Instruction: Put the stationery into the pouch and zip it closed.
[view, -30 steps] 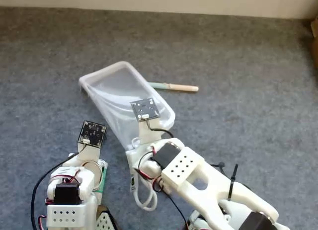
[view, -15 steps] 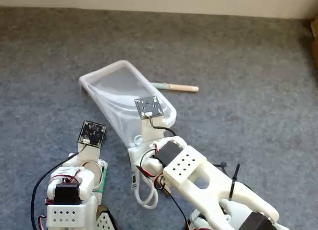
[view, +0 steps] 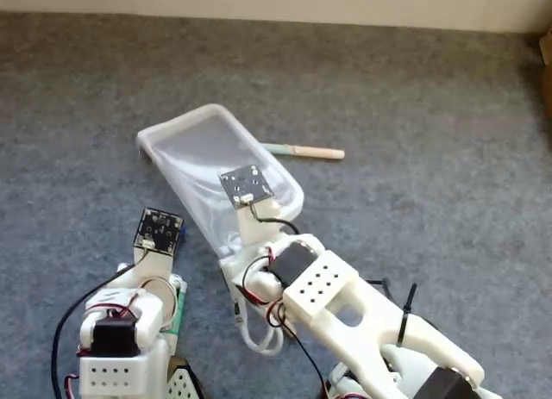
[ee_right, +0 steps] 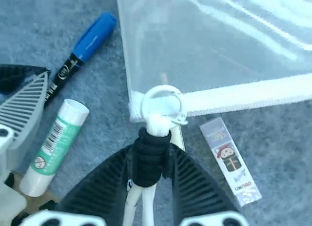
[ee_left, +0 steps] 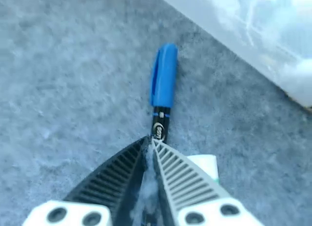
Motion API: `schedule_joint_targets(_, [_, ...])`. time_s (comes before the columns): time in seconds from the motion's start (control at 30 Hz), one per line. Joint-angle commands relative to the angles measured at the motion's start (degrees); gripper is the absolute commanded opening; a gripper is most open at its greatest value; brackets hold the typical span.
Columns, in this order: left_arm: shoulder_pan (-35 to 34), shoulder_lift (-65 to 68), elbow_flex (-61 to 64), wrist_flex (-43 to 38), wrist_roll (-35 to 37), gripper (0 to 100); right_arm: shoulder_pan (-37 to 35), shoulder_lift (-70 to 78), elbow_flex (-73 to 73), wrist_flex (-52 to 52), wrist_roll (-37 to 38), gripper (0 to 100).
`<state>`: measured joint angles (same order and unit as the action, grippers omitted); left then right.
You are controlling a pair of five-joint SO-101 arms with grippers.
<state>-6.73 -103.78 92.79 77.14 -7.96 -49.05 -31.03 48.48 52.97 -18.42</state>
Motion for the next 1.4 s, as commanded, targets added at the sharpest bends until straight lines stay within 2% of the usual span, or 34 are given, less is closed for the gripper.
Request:
schedule_joint_targets(0.0, [-0.5, -0.5, -7.1, 0.0, 0.3, 0, 0.8, -4.7, -5.8, 0.4, 1.0, 0.9])
schedule_joint_targets(0.23, [-0.6, -0.5, -12.4, 0.3, 0.6, 0, 0.8, -13.6, -5.8, 0.0, 1.1, 0.9])
schedule_joint_targets(0.47, [-0.5, -0.5, -17.8, 0.6, 0.7, 0, 0.7, -14.5, -5.8, 0.3, 1.1, 0.9])
schedule_joint_targets(0.57, [-0.4, -0.5, -19.0, 0.6, 0.7, 1, 0.7, -14.8, -5.8, 0.4, 5.8, 0.9])
schedule_joint_targets(0.63, [-0.4, -0.5, -19.2, 0.6, 0.7, 4, 0.7, -14.9, -5.8, 1.4, 10.0, 0.9])
schedule_joint_targets(0.77, [-0.4, -0.5, -19.0, 0.6, 0.7, 19, 0.8, -14.9, -8.0, 6.4, 16.7, 0.9])
schedule_joint_targets(0.93, [-0.4, -0.5, -19.1, 1.7, 0.7, 36, 0.8, -14.5, -13.1, 11.7, 20.7, 0.9])
schedule_joint_targets(1.1, [-0.4, -0.5, -19.2, 0.1, 8.6, 39, 0.8, -14.8, -15.9, 12.4, 20.5, 0.9])
schedule_joint_targets(1.37, [-0.4, -0.5, -19.3, -1.6, 13.4, 39, 0.8, -14.8, -15.4, 12.3, 20.5, 0.9])
